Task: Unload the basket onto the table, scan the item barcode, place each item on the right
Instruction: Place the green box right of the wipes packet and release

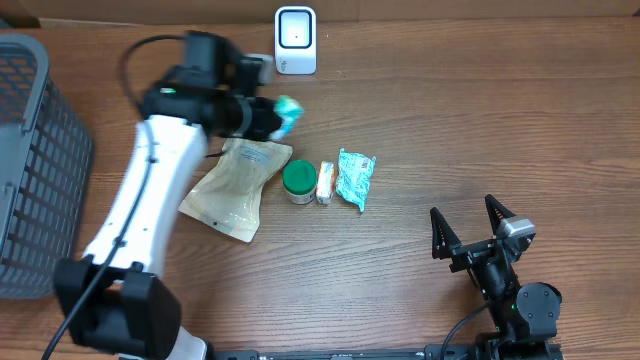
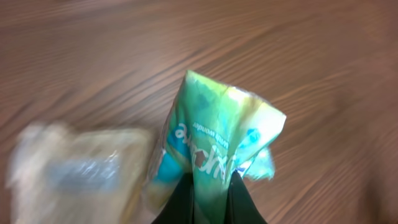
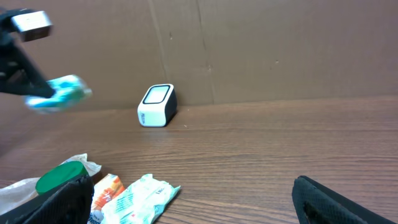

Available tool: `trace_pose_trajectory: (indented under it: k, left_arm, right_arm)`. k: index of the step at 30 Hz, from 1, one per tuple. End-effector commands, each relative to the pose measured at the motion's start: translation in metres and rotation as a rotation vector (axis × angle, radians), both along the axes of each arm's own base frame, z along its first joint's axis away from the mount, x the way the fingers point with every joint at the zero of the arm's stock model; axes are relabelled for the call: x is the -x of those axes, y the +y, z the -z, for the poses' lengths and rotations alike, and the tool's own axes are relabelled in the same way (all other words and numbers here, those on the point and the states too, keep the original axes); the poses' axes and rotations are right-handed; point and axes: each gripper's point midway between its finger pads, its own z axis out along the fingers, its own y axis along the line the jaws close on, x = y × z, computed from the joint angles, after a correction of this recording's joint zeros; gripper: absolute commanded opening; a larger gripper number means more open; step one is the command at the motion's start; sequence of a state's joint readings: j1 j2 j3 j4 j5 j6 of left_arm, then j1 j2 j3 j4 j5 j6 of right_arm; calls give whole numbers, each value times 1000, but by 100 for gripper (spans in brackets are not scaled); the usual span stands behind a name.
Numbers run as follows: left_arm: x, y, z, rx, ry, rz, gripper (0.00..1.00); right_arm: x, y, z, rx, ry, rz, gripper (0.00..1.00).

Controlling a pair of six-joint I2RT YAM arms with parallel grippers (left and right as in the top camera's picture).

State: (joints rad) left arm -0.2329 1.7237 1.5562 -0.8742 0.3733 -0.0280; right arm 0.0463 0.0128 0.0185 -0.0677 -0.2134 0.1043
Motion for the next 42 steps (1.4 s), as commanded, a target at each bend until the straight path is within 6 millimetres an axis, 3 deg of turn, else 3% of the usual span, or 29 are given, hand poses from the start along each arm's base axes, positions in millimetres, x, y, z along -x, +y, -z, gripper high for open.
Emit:
trace_pose_trajectory:
  k: [1, 5, 11, 15, 19, 20, 21, 24, 27, 30, 34, 37, 39, 42]
  left_arm:
    - [5, -54, 5, -12, -41, 82, 4]
    - [9, -99, 22, -79, -96, 148, 4]
    - [27, -157, 69, -55, 3, 149, 4]
    - [39, -181, 97, -40, 80, 115, 4]
    - [48, -194, 107, -42, 92, 141, 9]
    - [49, -195, 106, -40, 90, 144, 15]
    - [49, -197, 106, -37, 86, 146, 30]
    - [45, -197, 103, -33, 74, 143, 100]
    - [36, -180, 91, -44, 87, 106, 100]
    - [17, -155, 58, -40, 66, 59, 100]
    - [-16, -104, -17, -11, -18, -30, 100]
    - [-30, -58, -77, -2, -114, -81, 100]
    - [-30, -21, -113, -23, -177, -104, 100]
    - [-24, 36, -151, -60, -237, -168, 100]
  right_arm:
    - [0, 0, 1, 0, -6, 1, 100]
    - [0, 0, 1, 0, -6, 1, 100]
    - [0, 0, 1, 0, -6, 1, 100]
    - [0, 0, 1, 0, -6, 1, 100]
    - [0, 0, 1, 0, -6, 1, 100]
    - [0, 0, 1, 0, -6, 1, 100]
    - [0, 0, 1, 1, -6, 1, 100]
    - [0, 0, 1, 0, -6, 1, 100]
    - [0, 0, 1, 0, -6, 1, 100]
    - [0, 0, 1, 0, -6, 1, 100]
    - [0, 0, 1, 0, -6, 1, 100]
    - [0, 0, 1, 0, -6, 1, 100]
    - [0, 0, 1, 0, -6, 1, 100]
    - [0, 0, 1, 1, -6, 1, 100]
